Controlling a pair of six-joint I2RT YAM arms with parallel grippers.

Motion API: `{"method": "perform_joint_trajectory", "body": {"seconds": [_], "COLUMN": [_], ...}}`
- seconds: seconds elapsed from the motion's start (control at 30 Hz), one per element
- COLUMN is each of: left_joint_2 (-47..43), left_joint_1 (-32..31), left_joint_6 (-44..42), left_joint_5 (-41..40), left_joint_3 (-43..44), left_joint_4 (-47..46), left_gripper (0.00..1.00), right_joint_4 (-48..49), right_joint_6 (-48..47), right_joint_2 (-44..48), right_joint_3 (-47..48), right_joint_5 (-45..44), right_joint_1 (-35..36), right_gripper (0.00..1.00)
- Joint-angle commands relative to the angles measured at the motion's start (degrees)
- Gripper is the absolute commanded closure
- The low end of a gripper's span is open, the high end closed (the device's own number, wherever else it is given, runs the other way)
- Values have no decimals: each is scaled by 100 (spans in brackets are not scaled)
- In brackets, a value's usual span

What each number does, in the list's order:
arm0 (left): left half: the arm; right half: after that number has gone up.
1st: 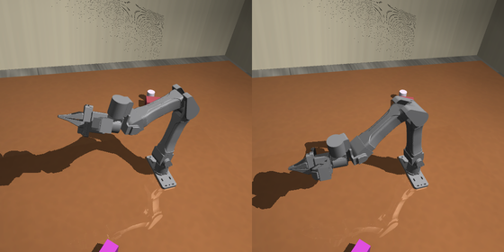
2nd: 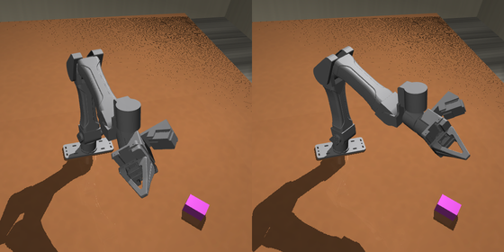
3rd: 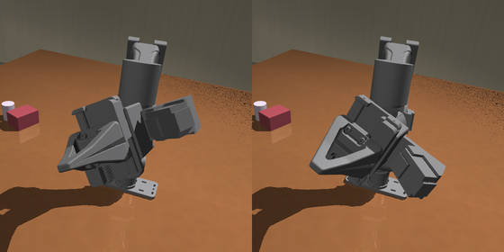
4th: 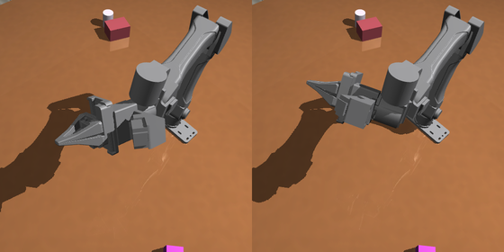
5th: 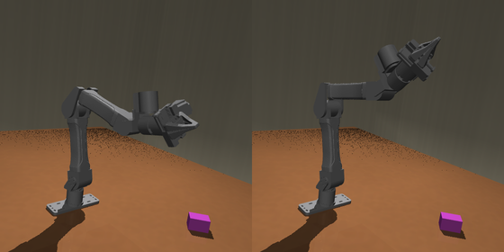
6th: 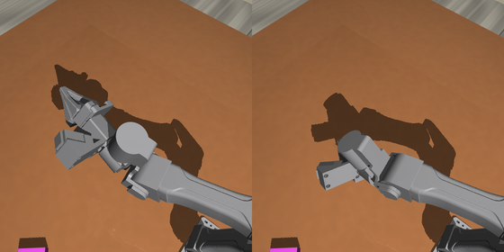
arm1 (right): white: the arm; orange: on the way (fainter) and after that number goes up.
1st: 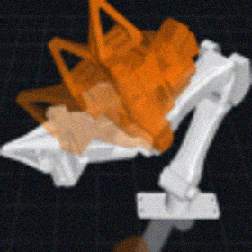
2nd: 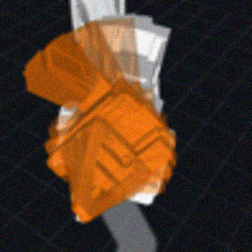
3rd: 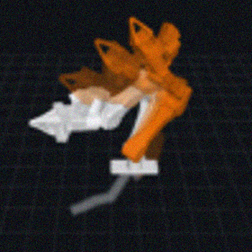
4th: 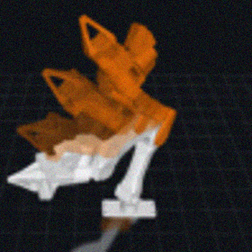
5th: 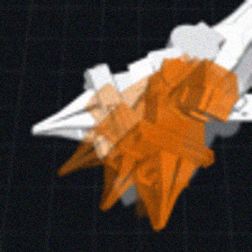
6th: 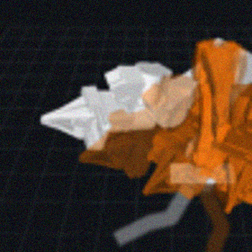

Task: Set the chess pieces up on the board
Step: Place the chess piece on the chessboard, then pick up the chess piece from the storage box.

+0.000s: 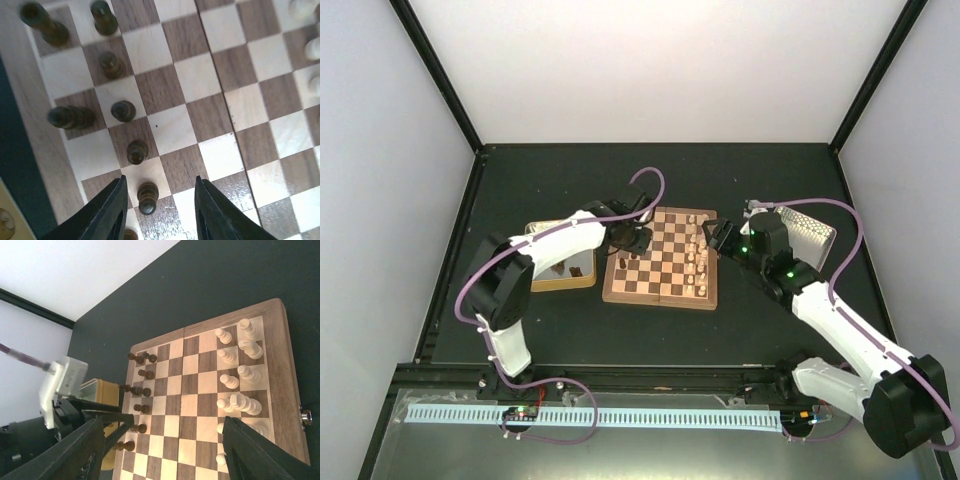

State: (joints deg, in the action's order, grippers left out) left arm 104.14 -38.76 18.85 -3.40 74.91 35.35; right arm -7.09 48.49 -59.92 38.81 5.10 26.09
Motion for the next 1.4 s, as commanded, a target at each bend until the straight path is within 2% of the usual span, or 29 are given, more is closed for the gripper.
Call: {"method": "perform_joint_trajectory", "body": {"seconds": [0.0, 0.07, 0.27, 0.33, 0.47, 0.63, 0.87, 1.07, 1.23, 1.37], "left_joint_2": [-591, -842, -1947, -2263, -2761, -3018, -2613, -2029, -1618, -1526], "left_joint_1": [27, 58, 267, 469, 941, 1494, 1861, 2093, 2152, 2162], "left_joint_6": [99, 244, 598, 677, 878, 1074, 1128, 1122, 1110, 1034], "left_joint_5": [-367, -627, -1177, -1238, -1056, -574, -483, -237, -91, -16], "left_joint_3": [235, 105, -812, -1183, -1838, -2308, -2637, -2389, -2237, -2202], "left_joint_4": [88, 132, 92, -1, -228, -326, -630, -795, -675, -333], "left_gripper": [61, 59, 43, 40, 41, 53, 63, 70, 69, 64], "right_joint_4": [-237, -344, -825, -989, -1180, -1205, -773, -706, -657, -683], "right_joint_6": [-240, -378, -1040, -1226, -1411, -1436, -1373, -1179, -1075, -1032], "right_joint_2": [257, 309, 498, 546, 647, 666, 621, 590, 601, 516], "right_joint_3": [-5, 2, 3, 7, -43, -131, -459, -510, -534, -481], "right_joint_5": [247, 428, 785, 801, 731, 584, 350, 224, 97, 71], "right_joint_1": [-27, -29, -29, -25, -25, -25, -24, -24, -25, -29], "right_gripper": [34, 34, 34, 34, 34, 34, 34, 34, 34, 34]}}
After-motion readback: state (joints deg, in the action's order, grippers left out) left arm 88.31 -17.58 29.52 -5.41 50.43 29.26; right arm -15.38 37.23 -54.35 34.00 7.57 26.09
